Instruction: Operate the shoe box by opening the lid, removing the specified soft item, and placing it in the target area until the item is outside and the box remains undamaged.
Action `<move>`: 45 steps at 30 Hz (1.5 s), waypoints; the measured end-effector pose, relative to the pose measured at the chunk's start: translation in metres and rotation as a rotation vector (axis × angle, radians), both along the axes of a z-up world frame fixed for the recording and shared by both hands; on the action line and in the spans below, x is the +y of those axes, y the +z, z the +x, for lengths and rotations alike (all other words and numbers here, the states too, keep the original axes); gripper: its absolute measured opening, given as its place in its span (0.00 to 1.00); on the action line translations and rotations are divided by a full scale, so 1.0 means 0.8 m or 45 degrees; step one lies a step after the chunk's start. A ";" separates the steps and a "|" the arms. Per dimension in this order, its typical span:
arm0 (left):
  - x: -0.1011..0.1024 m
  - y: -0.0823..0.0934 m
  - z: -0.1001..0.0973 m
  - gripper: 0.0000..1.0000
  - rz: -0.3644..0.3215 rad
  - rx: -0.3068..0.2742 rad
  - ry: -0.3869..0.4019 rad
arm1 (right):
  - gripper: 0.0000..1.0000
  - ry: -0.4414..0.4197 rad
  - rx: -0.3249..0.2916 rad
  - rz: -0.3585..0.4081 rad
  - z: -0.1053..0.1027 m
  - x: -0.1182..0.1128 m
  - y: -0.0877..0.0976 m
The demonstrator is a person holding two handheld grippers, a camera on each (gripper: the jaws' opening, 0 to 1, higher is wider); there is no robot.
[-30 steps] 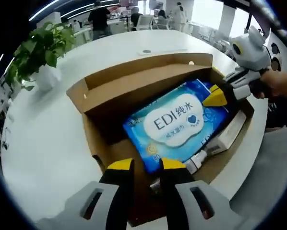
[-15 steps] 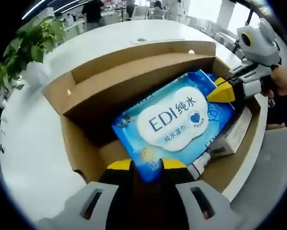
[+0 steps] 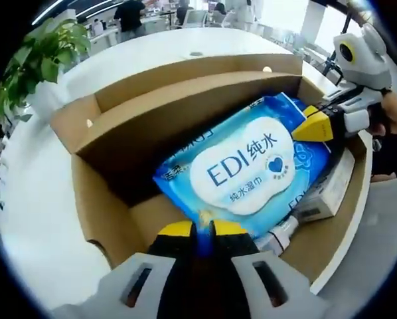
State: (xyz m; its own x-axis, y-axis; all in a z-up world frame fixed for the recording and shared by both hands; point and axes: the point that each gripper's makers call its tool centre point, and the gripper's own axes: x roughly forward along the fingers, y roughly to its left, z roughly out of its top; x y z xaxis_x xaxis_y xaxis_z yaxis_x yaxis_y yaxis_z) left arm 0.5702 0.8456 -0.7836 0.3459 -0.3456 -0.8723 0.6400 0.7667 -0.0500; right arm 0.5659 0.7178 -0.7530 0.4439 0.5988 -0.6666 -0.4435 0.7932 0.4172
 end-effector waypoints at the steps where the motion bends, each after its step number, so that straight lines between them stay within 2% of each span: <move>1: 0.000 0.000 0.000 0.01 0.001 0.002 0.010 | 0.00 -0.004 0.001 -0.001 0.000 0.000 0.000; 10: 0.002 0.005 0.001 0.00 -0.001 -0.011 0.038 | 0.00 -0.039 0.000 0.013 -0.001 0.000 0.006; 18: -0.001 0.024 0.000 0.00 -0.039 -0.042 0.053 | 0.00 -0.041 -0.023 0.016 -0.003 -0.005 0.016; 31: -0.011 0.066 -0.011 0.00 -0.113 -0.098 0.090 | 0.00 -0.080 -0.046 0.076 -0.010 -0.015 0.044; 45: -0.033 0.110 -0.019 0.00 -0.194 -0.159 0.078 | 0.00 -0.117 -0.068 0.114 -0.023 -0.040 0.075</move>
